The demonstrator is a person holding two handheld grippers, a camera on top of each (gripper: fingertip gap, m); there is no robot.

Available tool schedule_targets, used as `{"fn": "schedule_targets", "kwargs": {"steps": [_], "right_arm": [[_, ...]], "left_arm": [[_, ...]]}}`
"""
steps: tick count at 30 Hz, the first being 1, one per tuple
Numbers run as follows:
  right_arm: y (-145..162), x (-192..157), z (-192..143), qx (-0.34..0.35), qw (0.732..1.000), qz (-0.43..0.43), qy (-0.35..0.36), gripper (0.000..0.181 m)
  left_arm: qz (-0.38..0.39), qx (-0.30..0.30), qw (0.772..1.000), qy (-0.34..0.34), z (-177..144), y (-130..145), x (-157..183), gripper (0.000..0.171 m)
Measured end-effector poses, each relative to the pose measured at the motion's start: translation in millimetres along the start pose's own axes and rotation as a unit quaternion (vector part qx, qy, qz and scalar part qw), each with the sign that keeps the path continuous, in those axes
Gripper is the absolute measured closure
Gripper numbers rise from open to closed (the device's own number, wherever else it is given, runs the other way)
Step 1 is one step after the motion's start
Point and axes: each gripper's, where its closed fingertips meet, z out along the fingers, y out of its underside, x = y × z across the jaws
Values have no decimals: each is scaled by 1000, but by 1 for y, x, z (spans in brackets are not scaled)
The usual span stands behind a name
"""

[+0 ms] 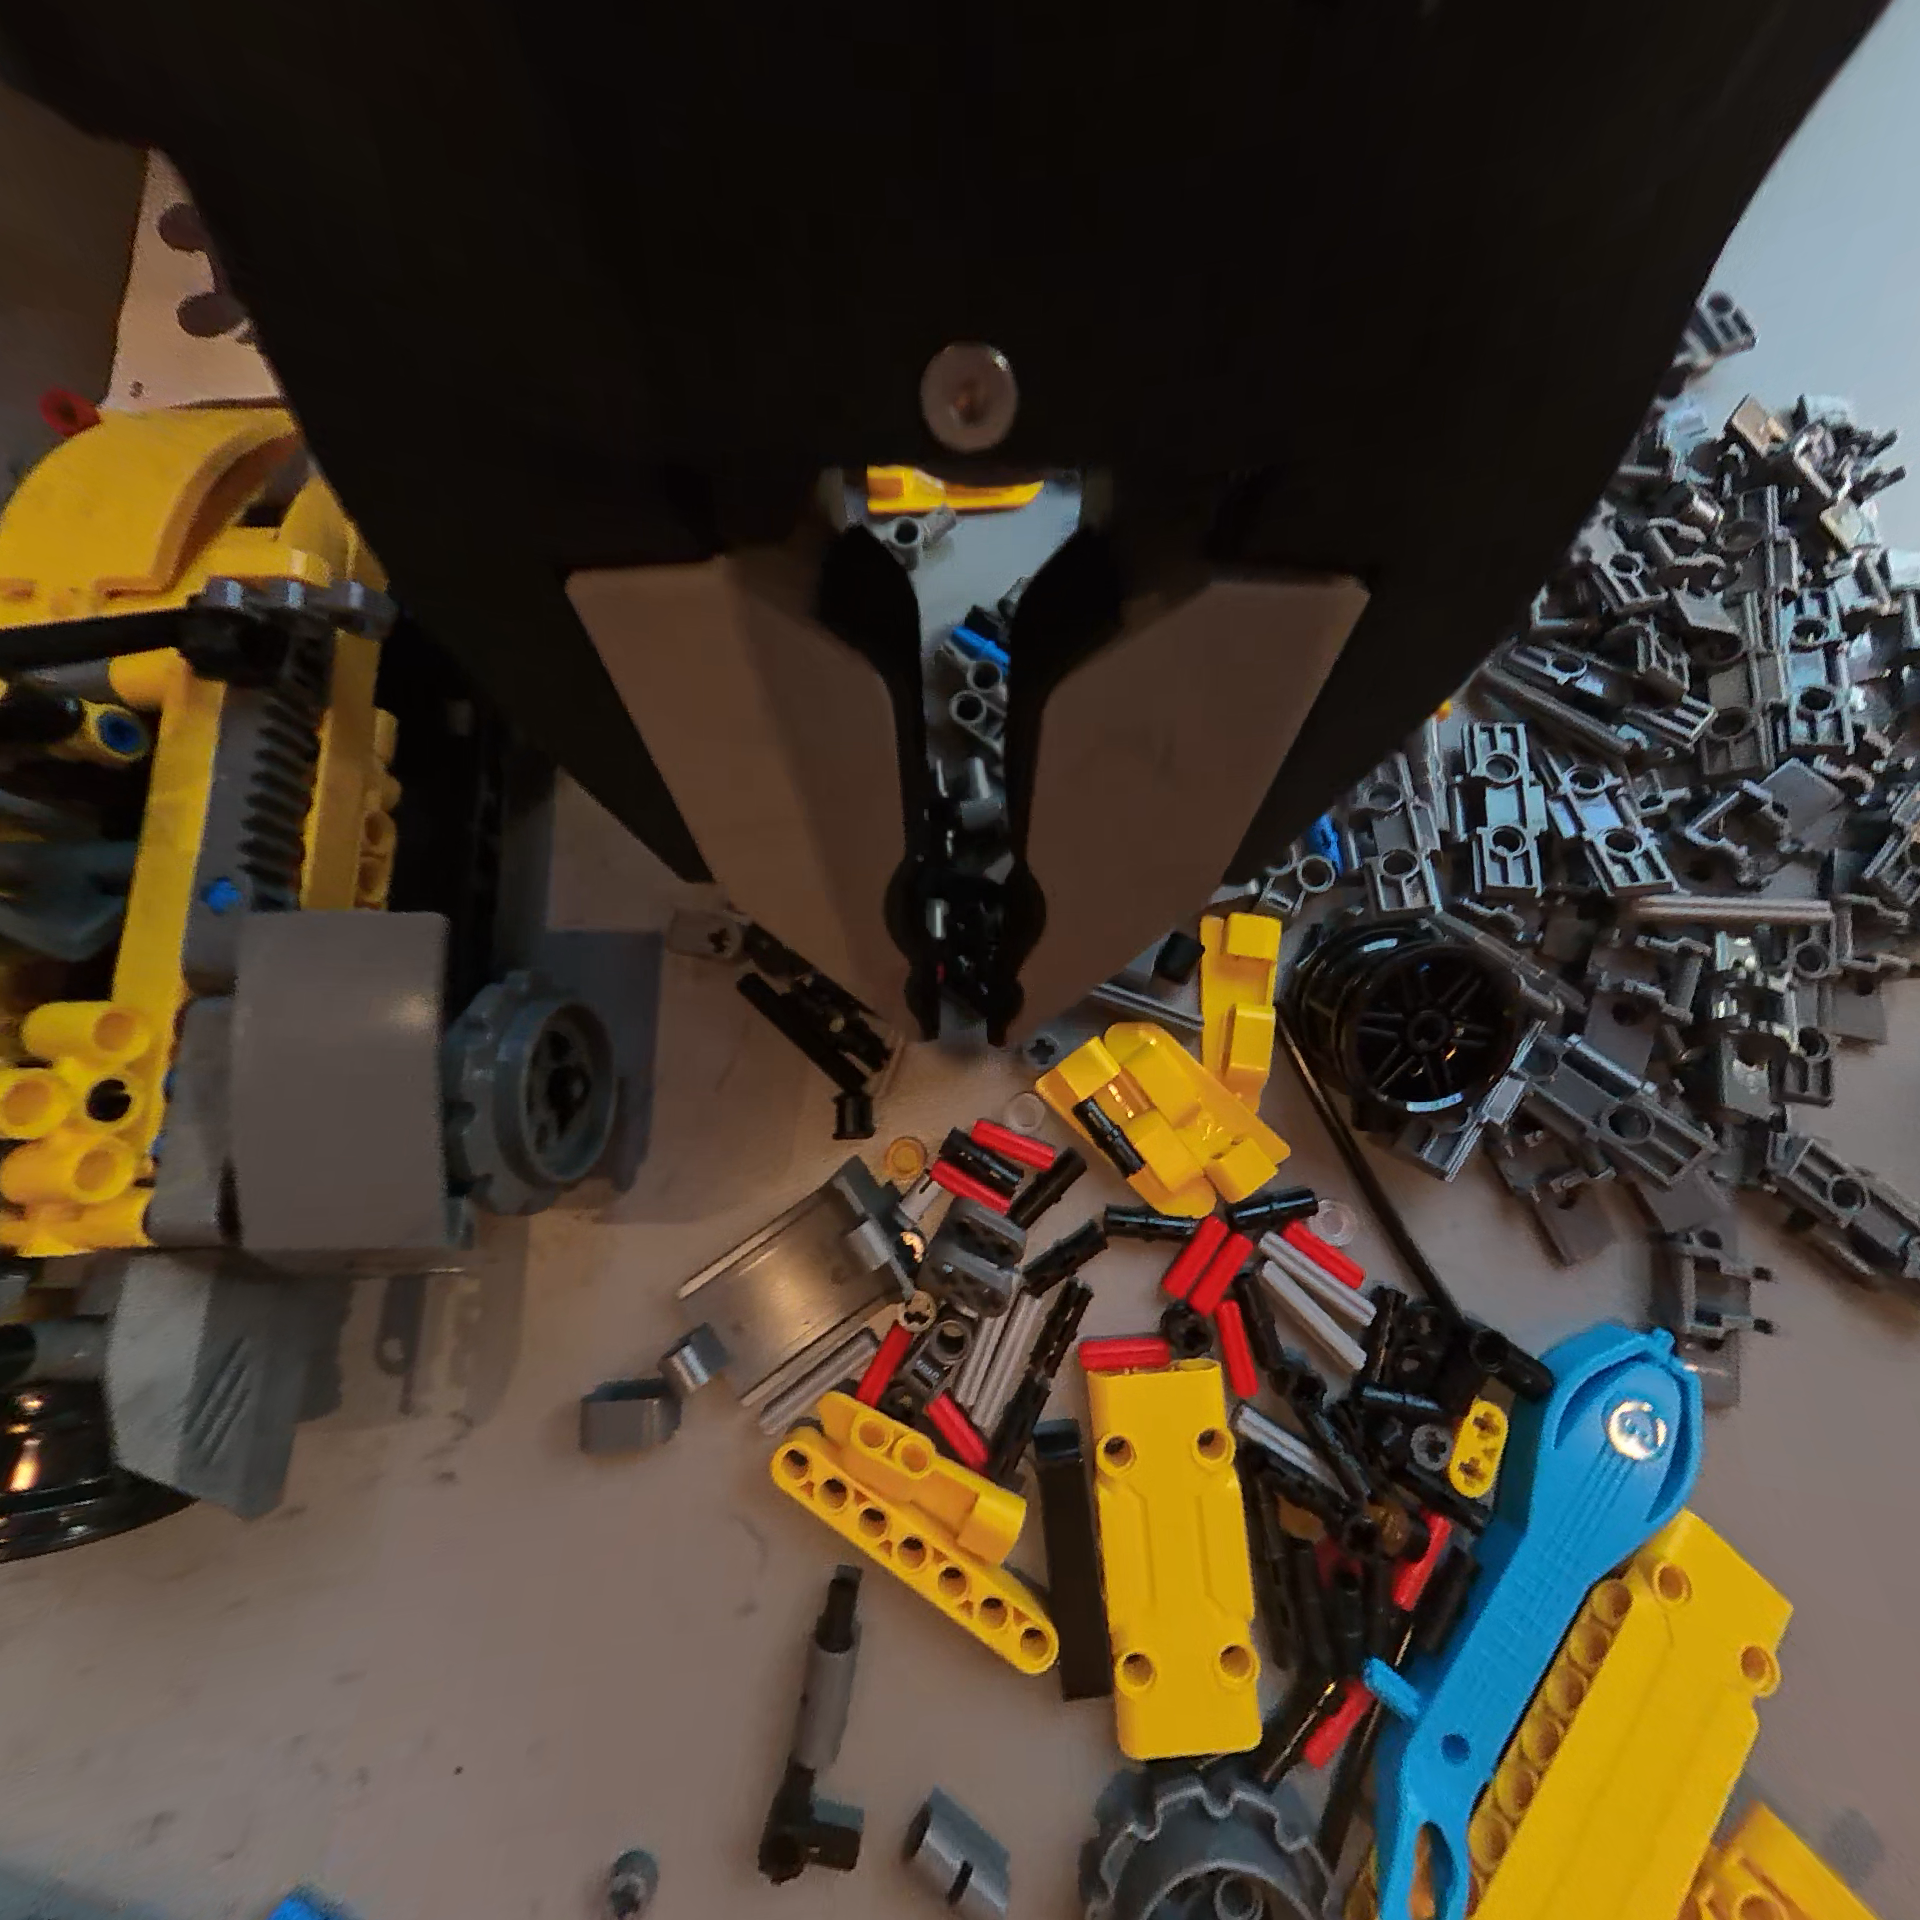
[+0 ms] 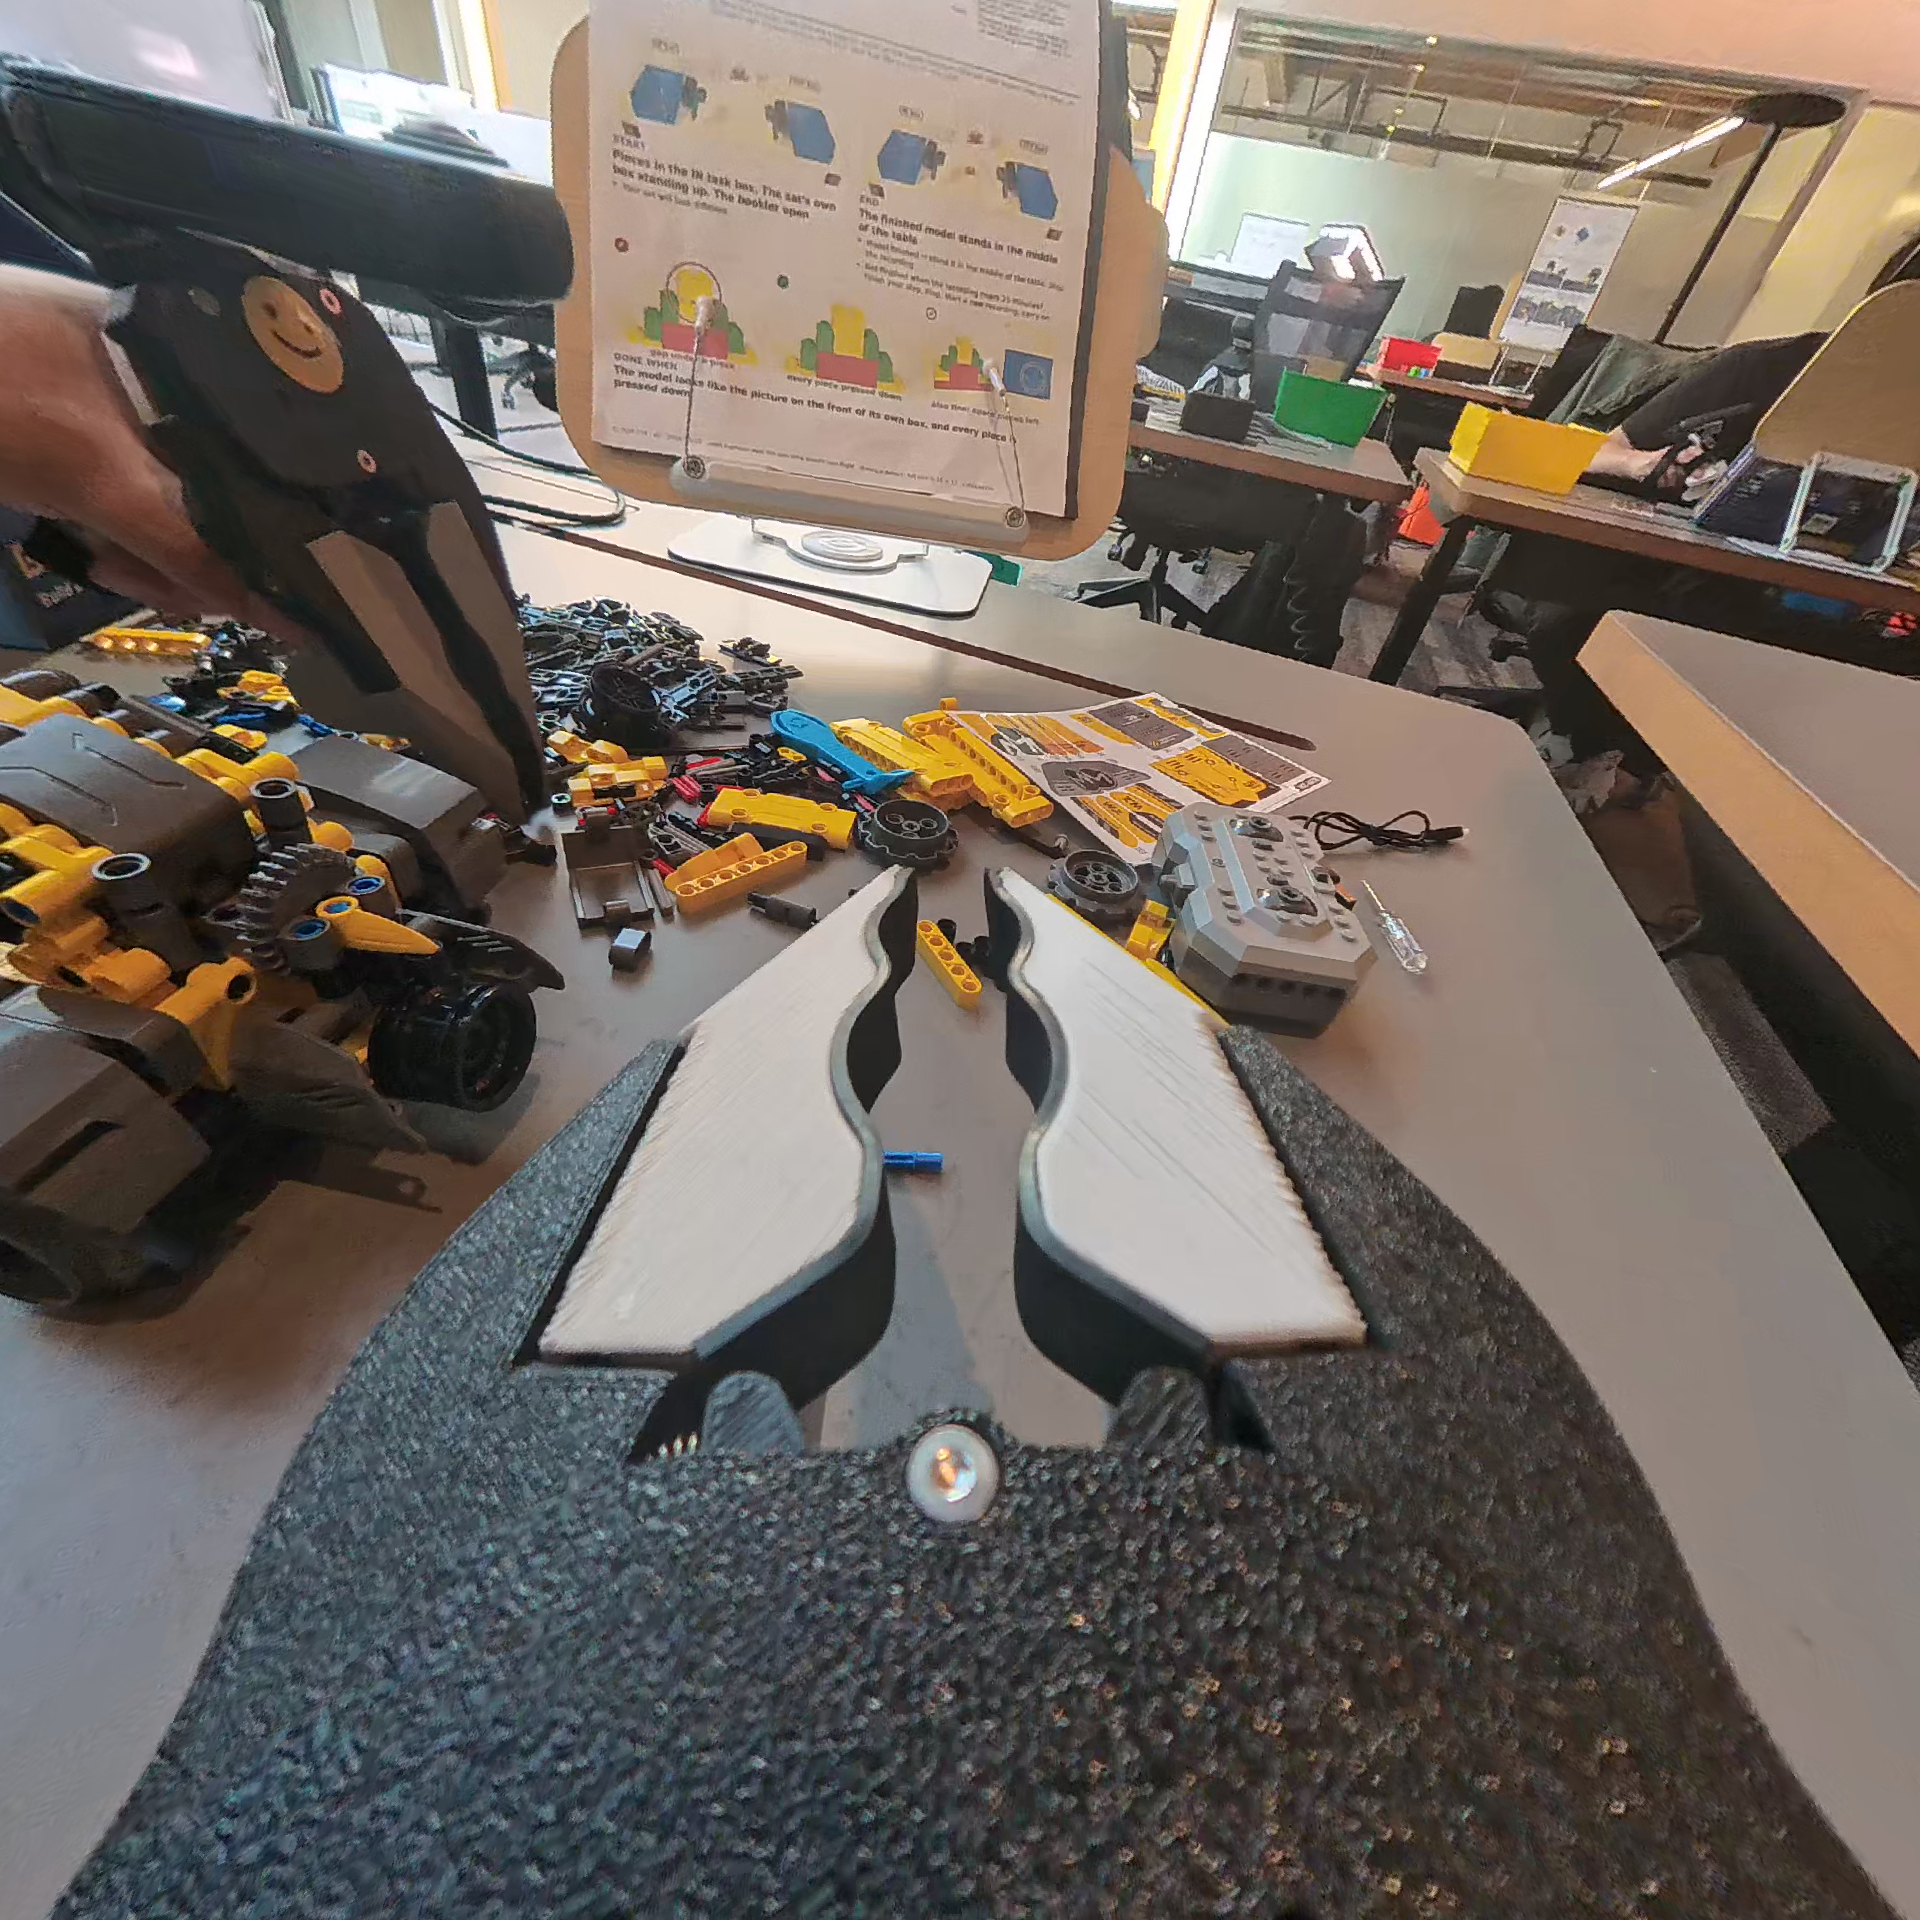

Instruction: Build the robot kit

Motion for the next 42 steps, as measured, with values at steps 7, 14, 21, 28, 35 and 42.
{"fn": "schedule_targets", "kwargs": {"steps": [7, 14, 21, 28, 35, 42], "right_arm": [[1, 0, 0, -2, 1000, -1, -1, 171], [0, -1, 1, -3, 1000, 0, -1, 171], [0, -1, 0, -1, 1000, 1, 0, 171], [1, -2, 1, -5, 1000, -2, 0, 171], [-1, -8, 2, -1, 1000, -7, -21, 171], [-30, -75, 1, 26, 979, 61, -191, 170]], "left_arm": [[23, 2, 1000, 14, 3, -1, 7, 166], [49, 4, 999, 20, -2, -1, 15, 165], [39, -2, 999, 28, 3, 1, 17, 170], [50, -7, 999, 18, 3, 1, 14, 171], [77, 123, 989, -8, -38, -39, 14, 171], [255, 251, 933, -39, -87, -79, 70, 171]]}}
